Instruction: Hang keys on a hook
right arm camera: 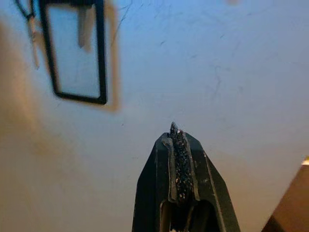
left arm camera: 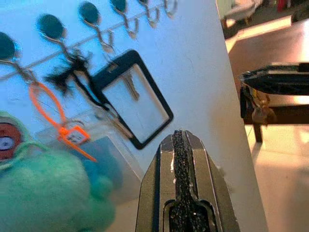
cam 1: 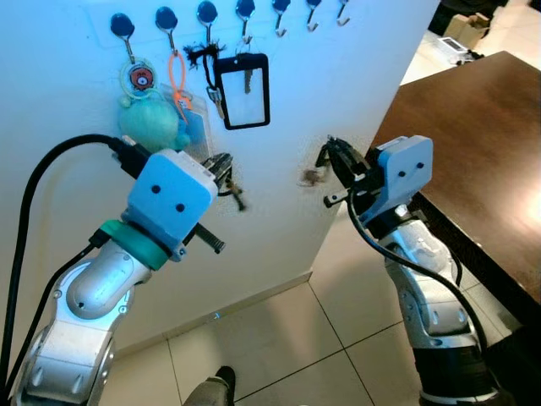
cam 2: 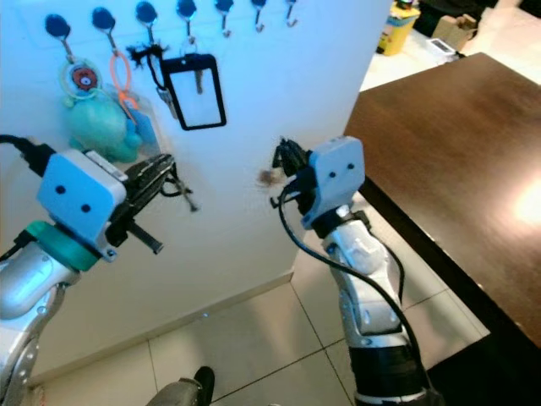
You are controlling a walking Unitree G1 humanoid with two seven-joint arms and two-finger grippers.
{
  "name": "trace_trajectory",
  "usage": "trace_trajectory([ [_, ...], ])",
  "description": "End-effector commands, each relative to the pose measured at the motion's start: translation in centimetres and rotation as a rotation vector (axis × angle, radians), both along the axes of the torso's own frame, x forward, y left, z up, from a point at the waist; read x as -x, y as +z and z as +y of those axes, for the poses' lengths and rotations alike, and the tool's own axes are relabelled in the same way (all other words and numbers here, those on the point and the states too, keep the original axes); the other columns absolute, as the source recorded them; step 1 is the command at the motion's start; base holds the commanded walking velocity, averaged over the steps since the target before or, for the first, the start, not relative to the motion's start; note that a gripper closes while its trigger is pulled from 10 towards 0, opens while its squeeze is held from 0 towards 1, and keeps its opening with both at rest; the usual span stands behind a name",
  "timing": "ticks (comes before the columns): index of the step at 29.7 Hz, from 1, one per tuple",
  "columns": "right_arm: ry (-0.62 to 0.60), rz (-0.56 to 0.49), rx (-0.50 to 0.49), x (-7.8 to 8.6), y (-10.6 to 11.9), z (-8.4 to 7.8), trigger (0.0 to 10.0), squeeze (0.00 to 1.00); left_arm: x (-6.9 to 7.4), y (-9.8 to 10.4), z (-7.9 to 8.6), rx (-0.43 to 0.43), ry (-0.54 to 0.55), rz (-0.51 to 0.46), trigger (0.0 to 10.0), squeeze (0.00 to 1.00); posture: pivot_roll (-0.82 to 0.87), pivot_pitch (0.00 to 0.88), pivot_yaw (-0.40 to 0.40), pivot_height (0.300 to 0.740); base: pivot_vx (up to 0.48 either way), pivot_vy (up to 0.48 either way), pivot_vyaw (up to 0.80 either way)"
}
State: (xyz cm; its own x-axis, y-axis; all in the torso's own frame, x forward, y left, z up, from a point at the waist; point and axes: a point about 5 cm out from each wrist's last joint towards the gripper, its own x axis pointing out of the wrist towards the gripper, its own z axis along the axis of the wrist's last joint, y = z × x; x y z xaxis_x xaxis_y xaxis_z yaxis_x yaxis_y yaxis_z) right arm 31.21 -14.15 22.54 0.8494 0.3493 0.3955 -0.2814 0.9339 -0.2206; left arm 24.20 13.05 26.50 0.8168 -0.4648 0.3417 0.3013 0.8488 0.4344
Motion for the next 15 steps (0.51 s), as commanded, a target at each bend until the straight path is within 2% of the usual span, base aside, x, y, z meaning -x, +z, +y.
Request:
trace_trajectory([
  [1, -0.046, -0.074, -0.022, -0.1, 1.4, -0.5, 10.0, 0.0, 0.2, 1.4, 0.2, 0.022, -0.011, -0.053, 10.0, 0.0, 0.1, 0.057, 0.064, 0.74, 0.0, 0.0, 0.0],
  [4, -0.058, -0.108, -0.031, -0.3, 2.3, -0.7, 10.0, 0.0, 0.0, 2.2, 0.0, 0.034, -0.01, -0.085, 10.0, 0.0, 0.1, 0.053, 0.063, 0.74, 0.0, 0.0, 0.0],
  [6, -0.034, -0.148, -0.043, -0.7, 3.8, -0.7, 10.0, 0.0, -0.5, 3.6, -0.3, 0.069, -0.008, -0.128, 10.0, 0.0, 0.09, 0.05, 0.068, 0.74, 0.0, 0.0, 0.0],
  [10, 0.004, -0.146, -0.05, -1.1, 4.3, -0.4, 10.0, 0.0, -0.8, 4.0, -0.6, 0.084, -0.011, -0.138, 10.0, 0.0, 0.09, 0.047, 0.071, 0.74, 0.0, 0.0, 0.0],
  [11, 0.05, -0.137, -0.056, -1.5, 4.6, 0.3, 10.0, 0.0, -0.9, 4.3, -0.8, 0.096, -0.017, -0.149, 10.0, 0.0, 0.08, 0.038, 0.075, 0.74, 0.0, 0.0, 0.0],
  [13, 0.05, -0.137, -0.056, -1.5, 4.6, 0.3, 10.0, 0.0, -0.9, 4.3, -0.8, 0.096, -0.017, -0.149, 10.0, 0.0, 0.08, 0.038, 0.075, 0.74, 0.0, 0.0, 0.0],
  [14, 0.13, -0.128, -0.07, -2.6, 5.4, 2.1, 10.0, 0.0, -1.2, 4.9, -1.2, 0.112, -0.027, -0.164, 10.0, 0.0, 0.09, 0.03, 0.076, 0.74, 0.0, 0.0, 0.0],
  [15, 0.13, -0.128, -0.07, -2.6, 5.4, 2.1, 10.0, 0.0, -1.2, 4.9, -1.2, 0.112, -0.027, -0.164, 10.0, 0.0, 0.09, 0.03, 0.076, 0.74, 0.0, 0.0, 0.0],
])
